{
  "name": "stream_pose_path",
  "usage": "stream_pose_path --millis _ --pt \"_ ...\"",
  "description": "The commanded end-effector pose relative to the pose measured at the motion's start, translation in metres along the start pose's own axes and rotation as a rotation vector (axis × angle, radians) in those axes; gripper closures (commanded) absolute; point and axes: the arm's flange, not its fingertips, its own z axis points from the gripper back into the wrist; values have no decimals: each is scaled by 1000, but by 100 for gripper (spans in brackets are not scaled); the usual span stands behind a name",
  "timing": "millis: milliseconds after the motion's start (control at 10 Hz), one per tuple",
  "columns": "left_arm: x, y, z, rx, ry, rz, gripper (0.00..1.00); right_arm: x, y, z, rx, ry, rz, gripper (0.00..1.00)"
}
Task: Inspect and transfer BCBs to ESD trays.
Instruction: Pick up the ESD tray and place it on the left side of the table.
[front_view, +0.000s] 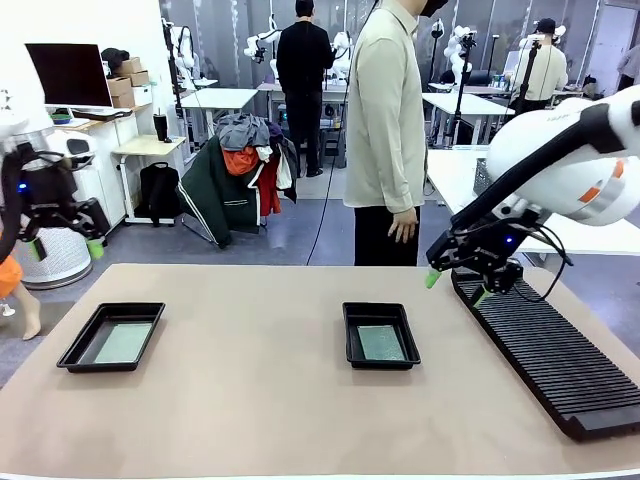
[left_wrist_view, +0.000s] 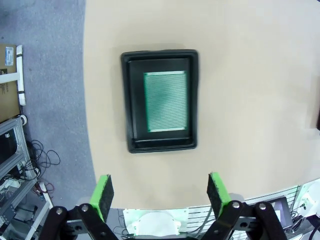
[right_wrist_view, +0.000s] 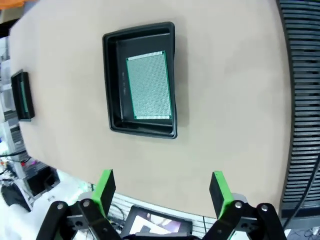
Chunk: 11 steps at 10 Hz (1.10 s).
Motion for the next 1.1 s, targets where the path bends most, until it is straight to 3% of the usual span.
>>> stream_pose_path --millis 0,600,1000 --pt "-2 -40 7 -19 -13 11 0 -1 -16 9 88 42 17 0" --pt "3 -184 18 23 -46 10 0 8 -82 21 282 81 36 0" --pt "10 -266 -5 36 -35 5 0 10 -119 21 382 46 71 0"
